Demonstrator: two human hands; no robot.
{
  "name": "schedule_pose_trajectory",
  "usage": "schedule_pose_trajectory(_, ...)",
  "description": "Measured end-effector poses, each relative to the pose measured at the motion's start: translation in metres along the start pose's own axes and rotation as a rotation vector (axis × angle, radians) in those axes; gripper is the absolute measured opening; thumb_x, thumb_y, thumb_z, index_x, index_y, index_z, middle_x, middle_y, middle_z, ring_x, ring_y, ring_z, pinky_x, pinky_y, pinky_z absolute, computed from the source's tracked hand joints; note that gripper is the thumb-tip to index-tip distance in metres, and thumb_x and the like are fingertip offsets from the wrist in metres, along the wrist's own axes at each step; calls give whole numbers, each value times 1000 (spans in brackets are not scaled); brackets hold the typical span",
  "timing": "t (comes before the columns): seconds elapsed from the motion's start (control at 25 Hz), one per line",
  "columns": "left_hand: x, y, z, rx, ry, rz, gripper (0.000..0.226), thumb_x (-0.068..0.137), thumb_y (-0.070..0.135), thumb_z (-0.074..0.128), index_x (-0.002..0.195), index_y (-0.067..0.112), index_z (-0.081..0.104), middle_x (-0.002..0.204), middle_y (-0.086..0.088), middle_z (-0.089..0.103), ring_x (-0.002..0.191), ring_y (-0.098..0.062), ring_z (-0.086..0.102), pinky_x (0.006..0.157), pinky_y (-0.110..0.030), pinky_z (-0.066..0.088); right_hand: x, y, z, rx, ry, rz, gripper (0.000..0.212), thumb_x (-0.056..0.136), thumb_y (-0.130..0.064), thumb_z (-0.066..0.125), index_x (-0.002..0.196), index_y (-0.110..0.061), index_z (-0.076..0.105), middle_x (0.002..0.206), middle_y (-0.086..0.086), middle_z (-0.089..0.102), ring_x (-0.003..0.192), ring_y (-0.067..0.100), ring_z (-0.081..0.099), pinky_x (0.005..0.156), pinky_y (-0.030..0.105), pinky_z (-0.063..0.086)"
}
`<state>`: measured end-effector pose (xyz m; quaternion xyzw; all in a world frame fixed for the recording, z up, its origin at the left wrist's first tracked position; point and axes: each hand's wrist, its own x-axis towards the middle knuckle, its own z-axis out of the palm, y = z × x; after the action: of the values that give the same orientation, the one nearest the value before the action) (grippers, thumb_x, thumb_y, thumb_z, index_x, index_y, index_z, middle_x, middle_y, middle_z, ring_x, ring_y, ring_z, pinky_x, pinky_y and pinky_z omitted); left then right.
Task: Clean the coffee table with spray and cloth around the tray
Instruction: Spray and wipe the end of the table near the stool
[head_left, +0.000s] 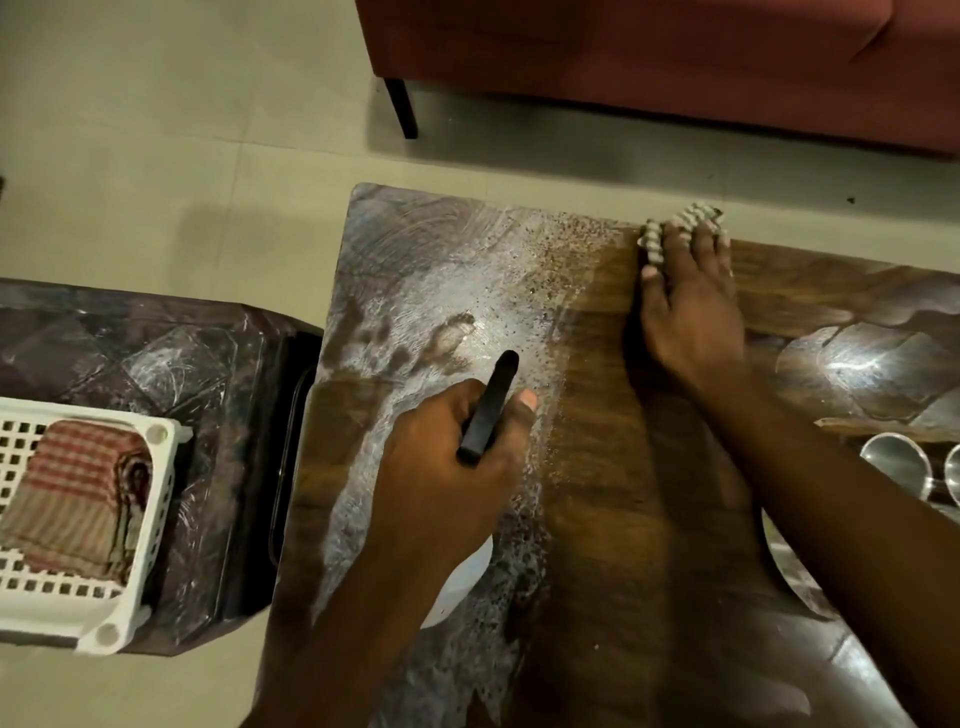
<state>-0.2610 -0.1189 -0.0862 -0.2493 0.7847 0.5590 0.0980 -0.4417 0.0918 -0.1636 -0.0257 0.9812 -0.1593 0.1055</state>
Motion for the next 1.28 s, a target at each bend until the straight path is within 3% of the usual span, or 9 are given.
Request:
schedule_pose_trajectory(0.08,2,-3,-4,-9,27,-36,60,96,65,65,76,9,66,64,-19,69,58,-39,68,59,-56,58,0,-42,16,-45,13,-12,62,113,-39,29,171,-19,16,178,15,12,165,35,2,135,50,4)
schedule_pose_trajectory(0.32,8,-13,-18,-55,60,-102,70,82,76,64,79,7,73,69,-18,77,67,-42,77,65,-61,63,-27,-49,16,-277,-372,-845,62,114,-50,22,171,-35,5,180,0,1,166,21,-7,135,45,5)
schedule_pose_trajectory(0.52,9,-9,-29,-82,51,-114,45,99,50,71,79,11,74,67,-5,80,63,-26,80,72,-54,67,13,-54,16,-46,-18,-87,61,113,-39,31,171,-24,17,179,10,11,166,32,5,134,54,14)
schedule_pose_trajectory(0.6,10,-9,-34,-93,61,-102,45,102,47,71,67,19,77,59,2,78,57,-15,77,71,-42,67,-3,-99,35,-26,-3,-77,61,112,-34,32,170,-20,17,178,12,12,166,31,3,135,52,6)
schedule_pose_trajectory(0.72,10,-12,-44,-99,91,-96,58,102,38,73,44,32,66,37,12,58,38,0,59,50,-11,46,-41,-125,51,-196,-285,-677,64,110,-43,21,170,-26,13,179,5,7,165,24,-5,135,49,1)
schedule_pose_trajectory(0.84,10,-20,-52,-91,132,-75,47,97,49,73,63,19,61,46,-1,60,44,-14,62,57,-36,57,-20,-94,33,-349,-444,-1055,60,112,-49,17,170,-37,6,179,-3,0,165,19,-7,134,41,-2)
schedule_pose_trajectory(0.92,10,-24,-56,-78,161,-71,51,95,56,72,68,15,57,55,-10,60,53,-29,64,67,-54,60,9,-83,26,-318,-325,-767,60,112,-52,20,168,-38,6,179,0,1,166,25,1,134,53,11)
schedule_pose_trajectory(1.08,15,-24,-61,-72,199,-64,64,92,58,70,64,4,52,54,-16,56,52,-35,61,64,-54,58,12,-142,45,-44,-51,-167,60,114,-41,27,171,-27,14,179,6,8,166,30,1,134,56,15)
schedule_pose_trajectory(1.28,16,-31,-68,-96,202,-72,64,92,60,71,62,5,58,49,-12,57,48,-31,60,62,-53,58,-30,-158,59,-281,-477,-1097,63,112,-48,25,171,-32,10,180,-2,-2,166,21,-10,135,43,4)
